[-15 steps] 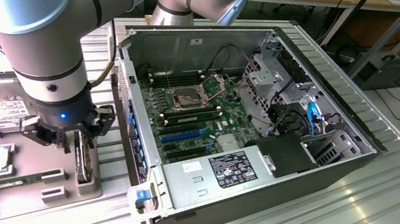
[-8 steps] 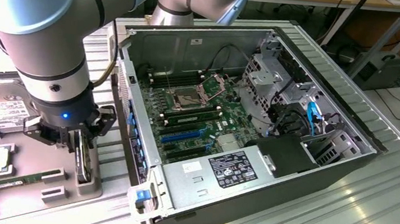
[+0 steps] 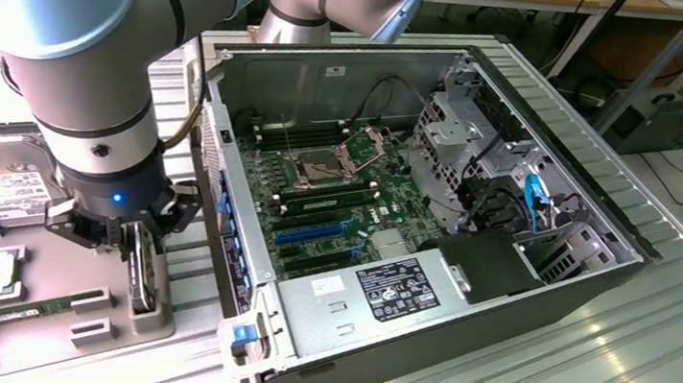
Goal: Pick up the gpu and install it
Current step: 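Pick up the gpu and move the gpu toward the slot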
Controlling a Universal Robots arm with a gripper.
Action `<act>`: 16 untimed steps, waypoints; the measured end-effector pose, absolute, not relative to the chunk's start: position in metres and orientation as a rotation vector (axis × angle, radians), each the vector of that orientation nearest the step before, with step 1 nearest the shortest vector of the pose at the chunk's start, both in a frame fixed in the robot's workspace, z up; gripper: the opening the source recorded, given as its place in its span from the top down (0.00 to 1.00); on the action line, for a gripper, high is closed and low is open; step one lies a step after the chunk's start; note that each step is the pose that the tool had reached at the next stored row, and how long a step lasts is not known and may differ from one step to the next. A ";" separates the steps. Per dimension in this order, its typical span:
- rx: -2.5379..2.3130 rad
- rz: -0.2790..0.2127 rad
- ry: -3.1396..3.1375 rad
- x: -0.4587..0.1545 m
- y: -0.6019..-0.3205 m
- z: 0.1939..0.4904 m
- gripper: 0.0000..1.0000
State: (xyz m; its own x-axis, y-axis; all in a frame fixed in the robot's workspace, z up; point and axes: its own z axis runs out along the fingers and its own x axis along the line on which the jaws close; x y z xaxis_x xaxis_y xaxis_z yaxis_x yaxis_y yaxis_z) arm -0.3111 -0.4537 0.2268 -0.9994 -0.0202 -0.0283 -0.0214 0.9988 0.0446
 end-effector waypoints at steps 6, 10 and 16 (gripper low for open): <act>-0.032 0.070 3.112 -0.311 -0.458 0.227 0.61; -0.032 0.069 3.112 -0.311 -0.458 0.227 0.62; -0.032 0.069 3.112 -0.311 -0.459 0.227 0.69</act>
State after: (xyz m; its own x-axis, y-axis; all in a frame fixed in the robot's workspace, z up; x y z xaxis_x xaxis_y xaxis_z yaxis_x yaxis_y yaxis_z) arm -0.3110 -0.4586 0.2266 -0.9994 -0.0200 -0.0287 -0.0212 0.9988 0.0442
